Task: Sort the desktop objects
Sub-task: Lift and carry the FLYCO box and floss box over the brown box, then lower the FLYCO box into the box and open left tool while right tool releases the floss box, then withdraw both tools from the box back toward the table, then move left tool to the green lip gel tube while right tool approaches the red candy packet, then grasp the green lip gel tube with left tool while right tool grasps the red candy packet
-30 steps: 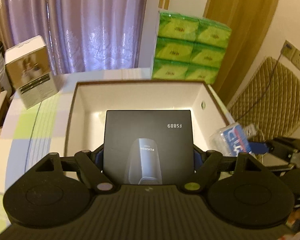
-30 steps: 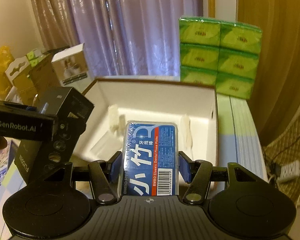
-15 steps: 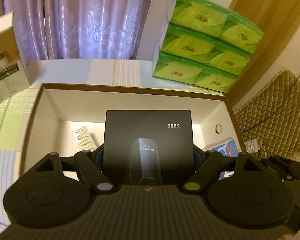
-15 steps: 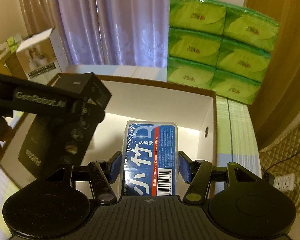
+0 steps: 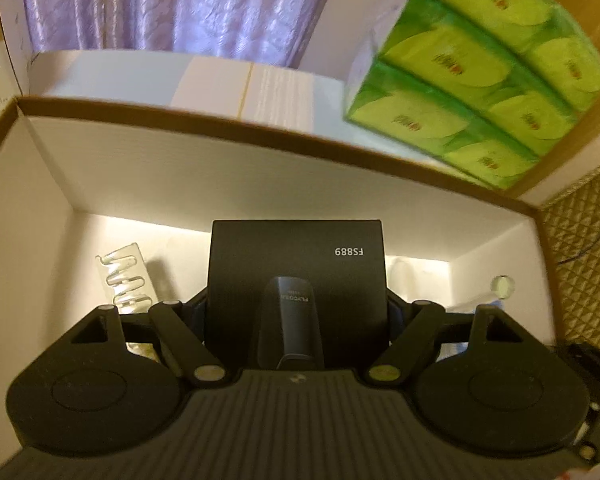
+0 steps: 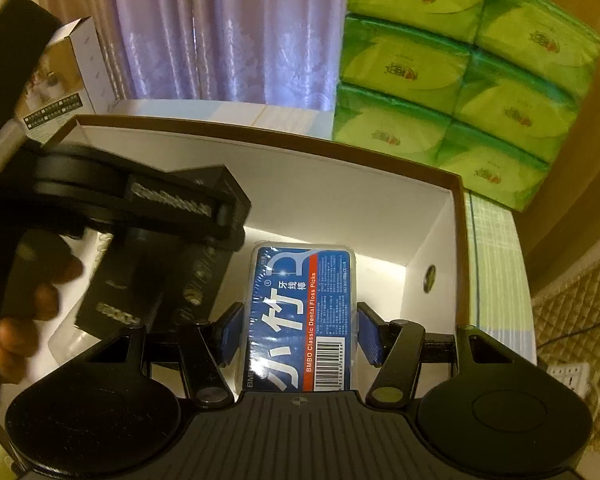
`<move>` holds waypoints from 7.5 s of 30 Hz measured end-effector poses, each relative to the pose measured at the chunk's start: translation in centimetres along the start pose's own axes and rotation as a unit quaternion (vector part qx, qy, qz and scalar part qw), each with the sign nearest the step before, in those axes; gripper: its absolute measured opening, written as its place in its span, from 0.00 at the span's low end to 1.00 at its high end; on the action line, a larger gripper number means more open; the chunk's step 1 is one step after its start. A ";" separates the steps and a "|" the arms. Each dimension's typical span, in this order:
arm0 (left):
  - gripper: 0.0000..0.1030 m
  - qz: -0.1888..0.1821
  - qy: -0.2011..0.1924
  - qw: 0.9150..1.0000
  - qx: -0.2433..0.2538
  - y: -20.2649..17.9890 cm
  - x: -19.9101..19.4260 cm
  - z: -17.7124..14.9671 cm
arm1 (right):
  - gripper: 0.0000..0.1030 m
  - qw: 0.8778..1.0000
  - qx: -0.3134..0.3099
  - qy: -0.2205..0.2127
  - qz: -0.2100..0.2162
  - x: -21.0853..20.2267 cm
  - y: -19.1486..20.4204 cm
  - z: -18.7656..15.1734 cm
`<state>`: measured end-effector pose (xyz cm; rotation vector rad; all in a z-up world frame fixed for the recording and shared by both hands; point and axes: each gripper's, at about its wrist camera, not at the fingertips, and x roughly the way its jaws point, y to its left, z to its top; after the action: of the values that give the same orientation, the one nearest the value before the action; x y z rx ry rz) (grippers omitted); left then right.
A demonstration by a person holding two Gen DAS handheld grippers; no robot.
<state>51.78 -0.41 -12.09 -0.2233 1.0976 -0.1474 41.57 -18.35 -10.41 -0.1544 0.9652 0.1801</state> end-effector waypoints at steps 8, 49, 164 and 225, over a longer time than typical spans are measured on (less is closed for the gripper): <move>0.79 0.038 -0.003 0.999 0.008 1.4 0.4 0.1 | 0.54 1.000 0.009 0.010 0.004 1.5 0.0 0.2; 0.90 0.083 -0.056 0.983 0.153 0.4 -10.3 -5.3 | 0.93 0.997 0.051 -0.037 0.043 -6.4 1.2 -3.3; 0.92 0.120 -0.011 0.984 0.130 6.4 -19.9 -30.3 | 0.79 0.994 0.101 0.016 0.048 -14.8 7.7 -24.5; 0.81 0.094 -0.018 0.985 0.140 10.5 -13.9 -30.4 | 0.32 0.996 0.073 0.038 0.030 -8.8 7.9 -23.0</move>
<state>18.49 9.71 -16.05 0.1296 1.0437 -0.1259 16.49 -16.24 -16.41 0.0025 1.0563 0.1582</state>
